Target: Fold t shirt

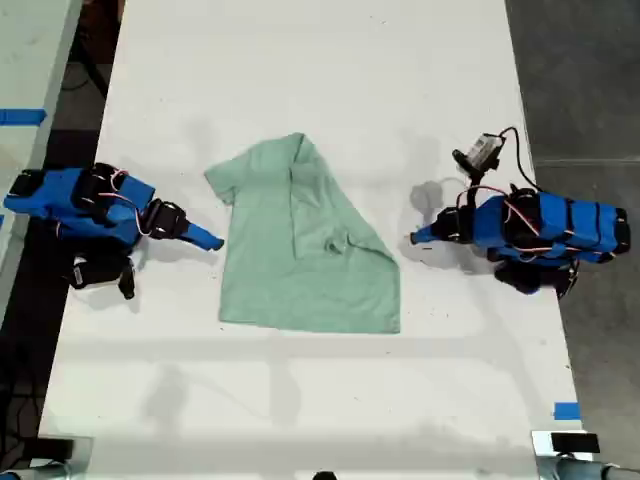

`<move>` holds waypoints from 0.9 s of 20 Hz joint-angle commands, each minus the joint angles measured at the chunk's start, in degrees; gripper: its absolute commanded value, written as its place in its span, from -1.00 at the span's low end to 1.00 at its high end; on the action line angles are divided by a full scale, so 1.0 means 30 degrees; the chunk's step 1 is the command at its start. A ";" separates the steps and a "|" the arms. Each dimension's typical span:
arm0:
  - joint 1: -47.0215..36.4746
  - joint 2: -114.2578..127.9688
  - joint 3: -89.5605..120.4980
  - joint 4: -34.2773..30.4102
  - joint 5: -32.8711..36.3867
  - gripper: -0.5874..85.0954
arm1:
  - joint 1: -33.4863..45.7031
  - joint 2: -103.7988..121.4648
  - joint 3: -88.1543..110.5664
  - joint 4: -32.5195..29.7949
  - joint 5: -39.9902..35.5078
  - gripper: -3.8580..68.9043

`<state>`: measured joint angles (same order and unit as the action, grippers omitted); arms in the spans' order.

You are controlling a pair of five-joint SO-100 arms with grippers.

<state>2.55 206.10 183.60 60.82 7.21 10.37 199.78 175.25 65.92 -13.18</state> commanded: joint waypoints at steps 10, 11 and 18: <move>-0.6006 -0.1641 -0.3809 0.0000 -0.1523 -0.99 | 0.0498 0.0322 0.1055 0.2197 0.4424 -0.90; -0.6504 -0.4307 -0.6211 0.0146 -0.0762 -0.99 | 0.0527 0.0322 0.1055 0.2139 0.4365 -0.90; -1.5967 -2.4434 -1.6289 0.1992 0.8320 -0.41 | 0.0146 0.0322 0.1055 0.1816 0.3721 -0.90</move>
<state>-36.04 148.89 141.24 67.06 24.43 11.34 199.78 175.25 72.42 -0.44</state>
